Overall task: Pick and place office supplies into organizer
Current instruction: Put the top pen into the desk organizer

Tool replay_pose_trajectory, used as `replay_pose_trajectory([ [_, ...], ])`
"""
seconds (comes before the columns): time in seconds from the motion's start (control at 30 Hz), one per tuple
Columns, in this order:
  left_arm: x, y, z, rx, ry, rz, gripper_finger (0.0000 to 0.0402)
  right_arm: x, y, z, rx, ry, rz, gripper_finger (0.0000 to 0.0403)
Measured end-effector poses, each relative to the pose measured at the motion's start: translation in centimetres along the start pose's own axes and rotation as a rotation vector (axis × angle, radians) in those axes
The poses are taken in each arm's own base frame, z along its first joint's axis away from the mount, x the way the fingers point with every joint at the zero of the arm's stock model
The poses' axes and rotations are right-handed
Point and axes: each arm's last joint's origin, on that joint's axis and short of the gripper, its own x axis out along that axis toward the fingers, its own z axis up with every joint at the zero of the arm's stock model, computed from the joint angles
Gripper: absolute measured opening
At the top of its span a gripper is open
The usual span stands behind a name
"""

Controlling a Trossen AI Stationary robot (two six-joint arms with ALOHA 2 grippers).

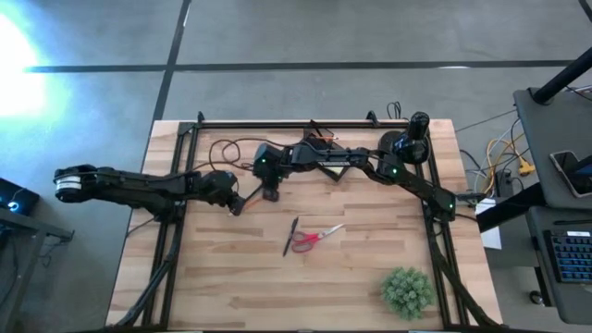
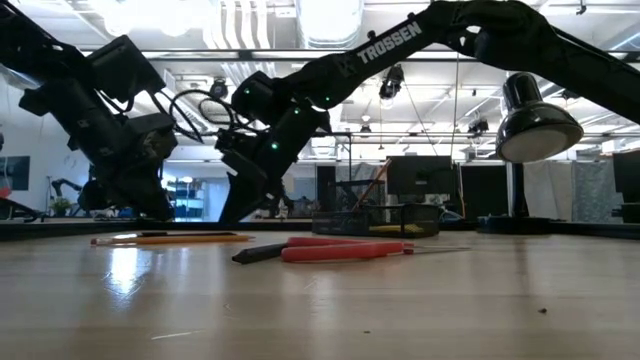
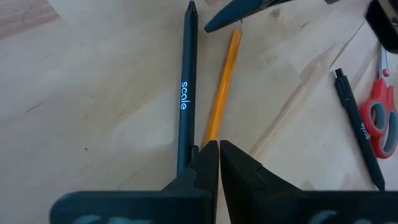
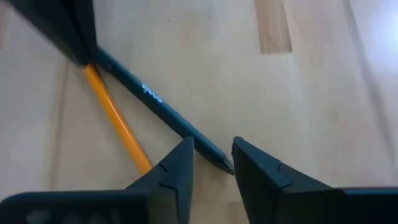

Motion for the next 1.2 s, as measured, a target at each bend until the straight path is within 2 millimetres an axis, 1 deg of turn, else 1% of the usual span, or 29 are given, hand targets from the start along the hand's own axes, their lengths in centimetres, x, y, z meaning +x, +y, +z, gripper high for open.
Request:
replay_pose_trajectory([
  [0.1, 0.0, 0.0, 0.0, 0.001, 0.0, 0.0, 0.0, 0.0, 0.4, 0.1, -0.144, 0.007, -0.034, 0.0123],
  [0.2, 0.0, 0.0, 0.0, 0.004, 0.0, 0.0, 0.0, 0.2, 0.8, 0.1, -0.266, 0.01, -0.029, 0.0137],
  [0.37, 0.0, 0.0, 0.0, 0.009, 0.0, 0.0, 0.0, 0.4, 1.0, -0.3, -0.364, 0.031, -0.019, 0.0143],
  [0.53, 0.0, 0.0, 0.0, 0.009, -0.001, 0.0, 0.0, 0.8, 1.0, -0.9, -0.357, 0.052, -0.012, 0.0133],
  [0.7, 0.0, 0.0, 0.0, 0.009, -0.001, 0.0, 0.0, 0.9, 1.0, -1.1, -0.348, 0.054, -0.003, 0.0125],
  [0.87, 0.0, 0.0, 0.0, 0.009, -0.001, 0.001, 0.0, 1.0, 1.1, -1.3, -0.256, 0.06, 0.006, 0.0112],
  [0.97, 0.0, 0.0, 0.0, 0.024, -0.001, 0.001, 0.0, 1.0, 1.1, -1.4, -0.21, 0.065, 0.034, 0.0094],
  [1.2, 0.0, 0.0, 0.0, 0.032, -0.002, 0.0, 0.0, 1.2, 1.5, -1.7, -0.205, 0.09, 0.049, 0.0033],
])
